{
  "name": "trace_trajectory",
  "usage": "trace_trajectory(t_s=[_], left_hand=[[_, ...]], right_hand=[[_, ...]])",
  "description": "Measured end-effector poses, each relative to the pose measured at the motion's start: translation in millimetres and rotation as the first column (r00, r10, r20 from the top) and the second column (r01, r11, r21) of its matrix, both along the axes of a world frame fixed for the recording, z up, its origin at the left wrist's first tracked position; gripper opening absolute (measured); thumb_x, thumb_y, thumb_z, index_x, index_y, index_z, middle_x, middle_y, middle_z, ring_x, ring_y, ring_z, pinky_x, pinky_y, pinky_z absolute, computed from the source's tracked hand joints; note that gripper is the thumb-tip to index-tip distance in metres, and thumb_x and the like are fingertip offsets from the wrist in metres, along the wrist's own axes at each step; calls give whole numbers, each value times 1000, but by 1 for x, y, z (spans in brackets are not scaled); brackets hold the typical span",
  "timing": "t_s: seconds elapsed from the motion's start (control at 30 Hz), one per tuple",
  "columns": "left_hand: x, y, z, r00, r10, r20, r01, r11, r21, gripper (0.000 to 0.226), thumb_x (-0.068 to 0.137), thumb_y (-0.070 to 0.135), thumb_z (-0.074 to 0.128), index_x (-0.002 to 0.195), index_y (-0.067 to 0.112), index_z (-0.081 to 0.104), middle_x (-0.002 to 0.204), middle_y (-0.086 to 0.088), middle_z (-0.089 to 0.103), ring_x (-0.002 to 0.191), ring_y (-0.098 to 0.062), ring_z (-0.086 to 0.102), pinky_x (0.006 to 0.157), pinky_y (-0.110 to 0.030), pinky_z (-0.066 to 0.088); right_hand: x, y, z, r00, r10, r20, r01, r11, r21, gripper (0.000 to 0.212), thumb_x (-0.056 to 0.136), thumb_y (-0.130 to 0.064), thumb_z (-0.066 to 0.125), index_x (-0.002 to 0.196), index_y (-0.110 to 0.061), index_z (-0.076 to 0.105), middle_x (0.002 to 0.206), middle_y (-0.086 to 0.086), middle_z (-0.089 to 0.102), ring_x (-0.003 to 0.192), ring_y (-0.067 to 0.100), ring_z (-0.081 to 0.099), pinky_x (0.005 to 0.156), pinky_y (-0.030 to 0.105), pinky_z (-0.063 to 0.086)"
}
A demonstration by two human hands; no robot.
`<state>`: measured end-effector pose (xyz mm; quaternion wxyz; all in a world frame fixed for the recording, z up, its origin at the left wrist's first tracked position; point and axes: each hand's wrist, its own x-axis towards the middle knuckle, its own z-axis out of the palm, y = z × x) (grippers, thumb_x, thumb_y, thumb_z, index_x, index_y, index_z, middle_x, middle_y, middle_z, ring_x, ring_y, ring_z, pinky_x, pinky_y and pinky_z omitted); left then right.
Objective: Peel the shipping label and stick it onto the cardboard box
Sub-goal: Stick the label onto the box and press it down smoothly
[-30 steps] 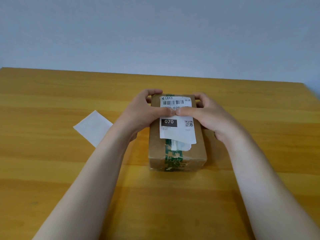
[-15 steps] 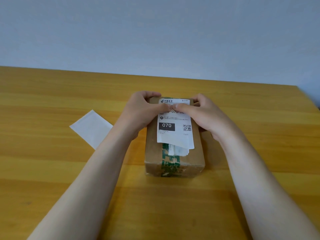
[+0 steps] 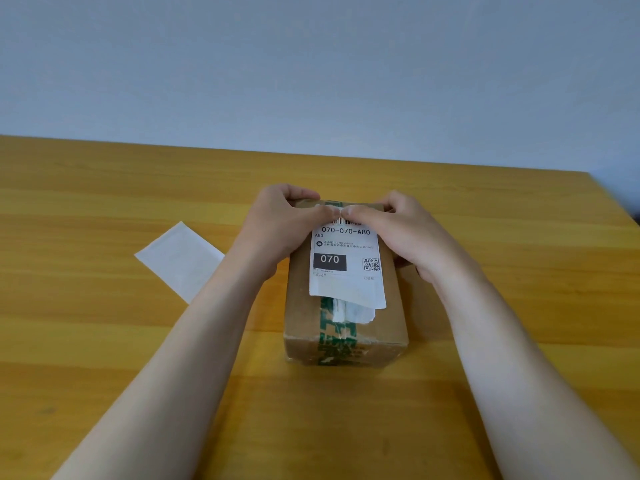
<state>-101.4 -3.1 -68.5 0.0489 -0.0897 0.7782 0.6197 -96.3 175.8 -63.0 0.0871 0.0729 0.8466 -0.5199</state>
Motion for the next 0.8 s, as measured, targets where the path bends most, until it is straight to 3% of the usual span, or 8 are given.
trace_trajectory(t_s=[0.1,0.17,0.3,0.4,0.5,0.57,0.7,0.8], left_hand=[[0,0,0,1000,10,9,-10,1000,-11,37,79,32,88,108,18,69,102,0,73,88,-16,73,68,-30,56],[0,1,0,1000,14,10,-14,1000,-9,37,79,32,87,108,18,69,102,0,73,86,-15,72,65,-27,52],[1,4,0,999,37,-28,-37,999,-5,26,84,27,84,104,18,69,99,-3,72,76,-12,70,60,-22,51],[1,4,2,997,62,-41,-59,996,74,25,89,24,79,112,20,69,106,-4,73,74,-10,71,58,-19,54],[3,2,5,999,19,-47,-13,993,120,42,89,25,79,127,24,61,119,3,67,92,-13,74,75,-30,61],[3,-1,6,999,-36,-23,38,995,97,57,86,21,81,136,27,55,119,10,61,98,-15,73,86,-37,61],[3,-9,8,979,-198,50,193,976,103,96,65,21,88,150,26,44,126,0,66,105,-20,73,97,-43,58],[2,-15,8,951,-300,74,294,952,82,112,57,18,89,156,28,35,128,0,65,113,-18,68,101,-38,56]], right_hand=[[0,1,2,1000,25,2,-25,1000,-1,32,91,-49,75,71,-27,65,57,-18,70,54,-4,61,63,31,44],[0,0,1,1000,25,-4,-25,1000,9,33,92,-49,74,70,-27,63,55,-18,69,49,-5,60,60,30,42],[0,-1,0,1000,3,-5,-3,999,39,35,92,-58,70,91,-25,59,81,-11,71,67,1,65,58,28,40],[-2,-1,-3,999,-36,-16,36,999,-22,43,94,-60,66,118,-26,58,106,-8,68,94,11,67,68,32,44],[-7,3,-5,999,-32,-40,25,984,-175,55,90,-57,71,137,-36,55,119,-9,69,110,11,67,85,35,48],[-9,9,-6,997,66,-36,-72,976,-206,68,83,-51,77,145,-39,53,127,-8,69,116,12,67,93,36,48],[-8,19,-8,959,283,-11,-283,954,-100,107,62,-48,90,157,-42,40,144,-9,60,129,8,59,109,34,47],[-9,23,-7,945,327,-13,-328,942,-71,115,58,-42,93,158,-43,36,140,-11,62,127,3,58,111,33,48]])
